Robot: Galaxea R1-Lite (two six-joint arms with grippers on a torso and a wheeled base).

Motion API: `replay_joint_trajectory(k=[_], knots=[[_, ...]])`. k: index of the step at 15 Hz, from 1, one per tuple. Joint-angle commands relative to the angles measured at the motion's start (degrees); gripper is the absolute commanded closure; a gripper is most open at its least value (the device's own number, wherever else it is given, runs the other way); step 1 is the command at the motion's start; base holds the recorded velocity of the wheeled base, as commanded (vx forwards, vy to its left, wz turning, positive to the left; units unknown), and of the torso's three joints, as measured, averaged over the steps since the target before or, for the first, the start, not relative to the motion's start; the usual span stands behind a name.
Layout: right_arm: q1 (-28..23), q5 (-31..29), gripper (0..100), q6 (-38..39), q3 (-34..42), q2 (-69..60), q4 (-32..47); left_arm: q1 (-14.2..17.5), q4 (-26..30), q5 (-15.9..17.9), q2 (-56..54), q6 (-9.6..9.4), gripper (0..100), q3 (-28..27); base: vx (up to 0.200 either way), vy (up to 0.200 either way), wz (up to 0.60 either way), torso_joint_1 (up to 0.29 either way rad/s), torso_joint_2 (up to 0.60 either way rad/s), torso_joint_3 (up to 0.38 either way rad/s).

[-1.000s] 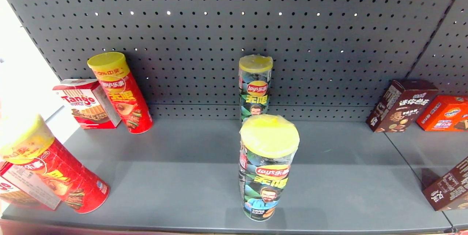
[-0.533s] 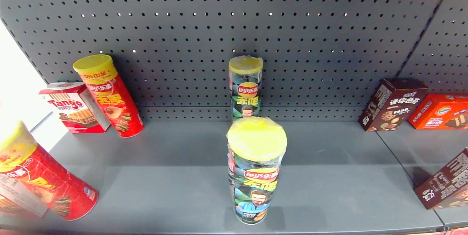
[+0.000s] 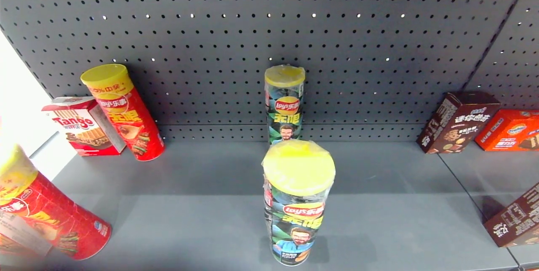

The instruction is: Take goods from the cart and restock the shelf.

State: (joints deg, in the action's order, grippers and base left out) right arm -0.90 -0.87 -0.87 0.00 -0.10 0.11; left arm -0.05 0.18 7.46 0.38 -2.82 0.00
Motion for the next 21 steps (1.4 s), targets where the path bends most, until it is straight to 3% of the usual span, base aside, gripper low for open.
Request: replay_joint_trajectory(k=[1, 21], knots=[[0.0, 0.0, 0, 0.0, 0.0, 0.1, -0.1, 0.0, 0.0, 0.0, 0.0, -0.17, 0, 0.0, 0.000, 0.000, 0.00, 0.000, 0.00, 0.000], [0.0, 0.0, 0, 0.0, 0.0, 0.1, -0.1, 0.0, 0.0, 0.0, 0.0, -0.08, 0, 0.0, -0.020, 0.000, 0.00, 0.001, 0.00, 0.000]])
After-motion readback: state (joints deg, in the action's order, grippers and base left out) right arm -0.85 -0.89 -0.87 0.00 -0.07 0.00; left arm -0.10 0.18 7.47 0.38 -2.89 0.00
